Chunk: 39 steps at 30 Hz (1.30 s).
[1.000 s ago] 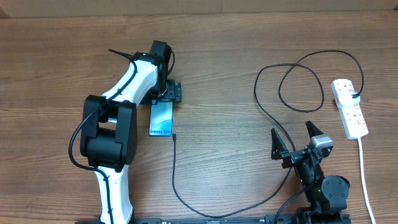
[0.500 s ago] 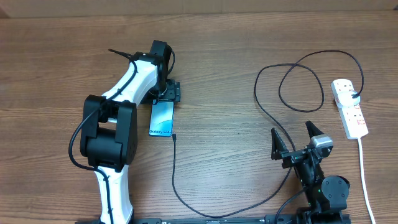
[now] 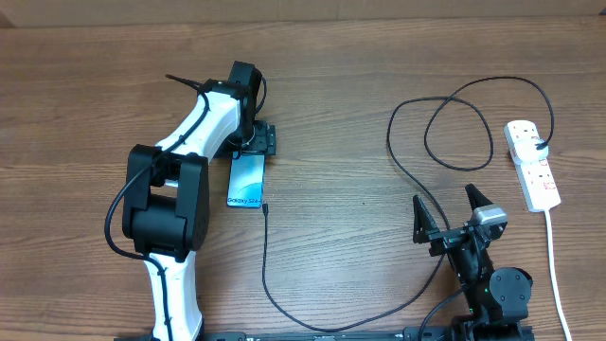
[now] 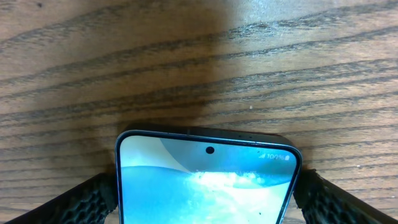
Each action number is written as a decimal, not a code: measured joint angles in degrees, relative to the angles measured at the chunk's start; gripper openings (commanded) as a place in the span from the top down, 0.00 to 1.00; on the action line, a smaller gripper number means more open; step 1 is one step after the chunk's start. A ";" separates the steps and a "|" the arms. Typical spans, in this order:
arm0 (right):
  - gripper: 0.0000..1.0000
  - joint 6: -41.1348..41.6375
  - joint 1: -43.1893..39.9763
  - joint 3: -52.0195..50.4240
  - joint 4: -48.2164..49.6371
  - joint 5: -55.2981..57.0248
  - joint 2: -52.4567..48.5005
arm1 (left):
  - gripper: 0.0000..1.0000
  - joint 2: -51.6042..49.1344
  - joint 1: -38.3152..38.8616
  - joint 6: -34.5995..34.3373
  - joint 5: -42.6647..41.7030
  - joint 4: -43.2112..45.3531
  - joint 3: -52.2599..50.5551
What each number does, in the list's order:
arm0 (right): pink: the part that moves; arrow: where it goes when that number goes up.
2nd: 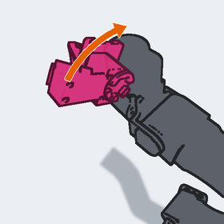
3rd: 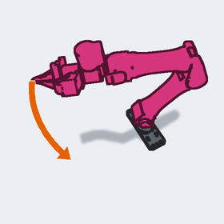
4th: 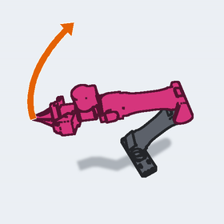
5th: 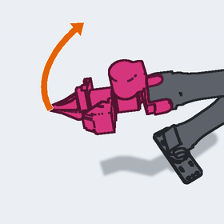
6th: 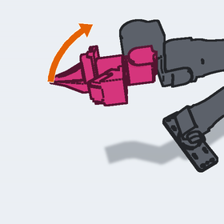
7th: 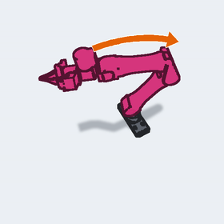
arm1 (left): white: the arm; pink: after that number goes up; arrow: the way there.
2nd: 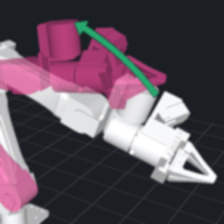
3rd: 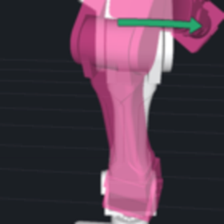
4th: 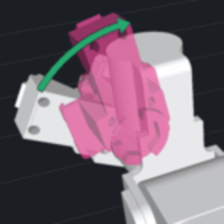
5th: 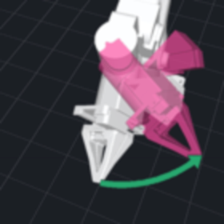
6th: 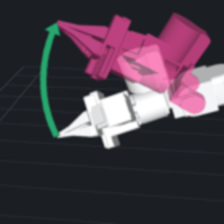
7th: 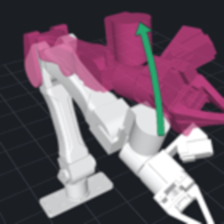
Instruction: Plug charger to phone and switch on socket
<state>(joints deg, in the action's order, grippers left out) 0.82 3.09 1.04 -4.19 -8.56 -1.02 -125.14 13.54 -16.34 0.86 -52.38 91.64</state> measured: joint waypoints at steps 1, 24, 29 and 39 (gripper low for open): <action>0.00 0.00 0.00 0.00 0.02 -0.02 0.00 | 0.10 0.00 0.00 0.00 0.00 0.00 0.00; 0.00 0.00 0.00 0.00 0.02 -0.02 0.00 | 0.06 0.00 0.26 -0.02 0.09 0.09 0.00; 0.00 0.02 0.00 0.00 0.04 0.00 0.00 | 0.06 0.00 0.26 -0.02 0.09 0.09 0.00; 0.00 0.02 0.00 0.00 0.04 -0.02 0.00 | 0.15 0.00 0.26 0.00 -0.20 -1.99 0.13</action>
<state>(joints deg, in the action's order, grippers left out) 0.84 3.09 1.04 -4.14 -8.58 -1.02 -125.14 13.80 -16.34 0.67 -54.37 91.77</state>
